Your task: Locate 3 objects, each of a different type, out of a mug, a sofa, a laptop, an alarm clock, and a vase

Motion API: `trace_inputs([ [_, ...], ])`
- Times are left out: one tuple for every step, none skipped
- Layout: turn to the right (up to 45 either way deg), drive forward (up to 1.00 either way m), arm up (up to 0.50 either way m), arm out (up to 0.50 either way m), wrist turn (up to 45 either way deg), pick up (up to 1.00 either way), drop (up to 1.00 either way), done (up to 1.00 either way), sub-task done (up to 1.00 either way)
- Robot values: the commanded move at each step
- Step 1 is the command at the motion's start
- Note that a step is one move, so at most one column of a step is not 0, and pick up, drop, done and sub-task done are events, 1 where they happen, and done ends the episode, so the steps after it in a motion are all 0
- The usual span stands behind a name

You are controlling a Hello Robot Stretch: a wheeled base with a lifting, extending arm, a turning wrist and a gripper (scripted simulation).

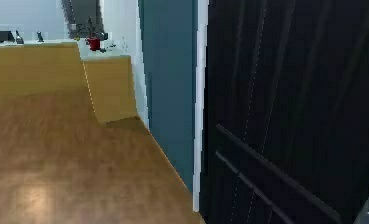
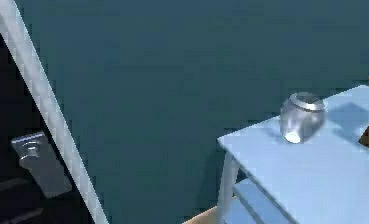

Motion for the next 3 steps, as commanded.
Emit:
trace_inputs([
  [-36.0, 0.0, 0.0, 0.0, 0.0, 0.0, 0.0, 0.0, 0.0],
  [0.0, 1.0, 0.0, 0.0, 0.0, 0.0, 0.0, 0.0, 0.0],
  [-3.0, 0.0, 0.0, 0.0, 0.0, 0.0, 0.0, 0.0, 0.0],
])
